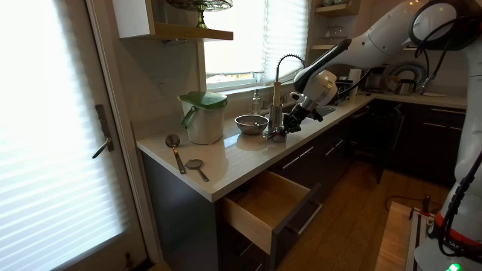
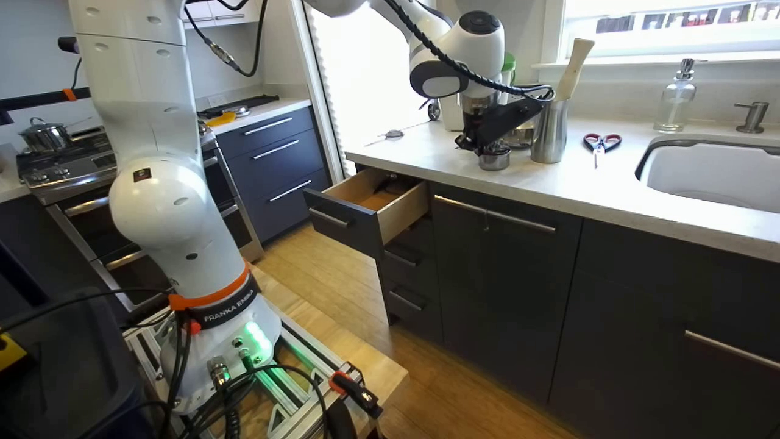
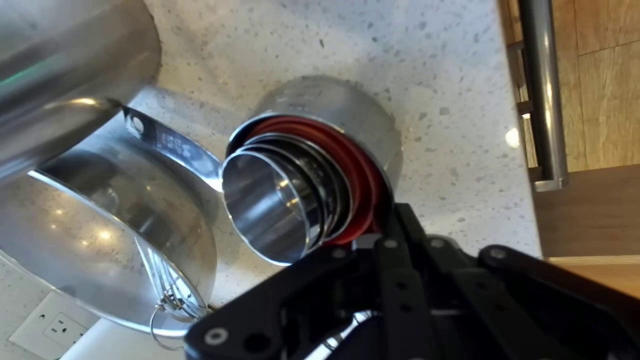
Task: Put the metal pots into the drawer
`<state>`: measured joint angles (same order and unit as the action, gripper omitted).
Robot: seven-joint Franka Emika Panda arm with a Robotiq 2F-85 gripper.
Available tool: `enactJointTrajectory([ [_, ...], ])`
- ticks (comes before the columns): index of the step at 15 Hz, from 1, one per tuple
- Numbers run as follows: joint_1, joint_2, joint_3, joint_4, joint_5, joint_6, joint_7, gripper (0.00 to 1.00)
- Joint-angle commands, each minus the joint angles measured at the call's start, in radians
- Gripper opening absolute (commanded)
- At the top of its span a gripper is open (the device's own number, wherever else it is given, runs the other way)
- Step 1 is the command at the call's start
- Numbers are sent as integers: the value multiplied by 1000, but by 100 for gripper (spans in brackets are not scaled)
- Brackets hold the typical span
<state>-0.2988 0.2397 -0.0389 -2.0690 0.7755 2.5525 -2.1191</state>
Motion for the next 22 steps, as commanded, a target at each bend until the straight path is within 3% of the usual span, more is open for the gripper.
enactJointTrajectory([
  [1, 20, 5, -23, -8, -34, 6, 25, 1],
  [10, 35, 7, -26, -8, -111, 41, 99, 1],
  [22, 35, 17, -18, -6, -209, 74, 187, 12],
])
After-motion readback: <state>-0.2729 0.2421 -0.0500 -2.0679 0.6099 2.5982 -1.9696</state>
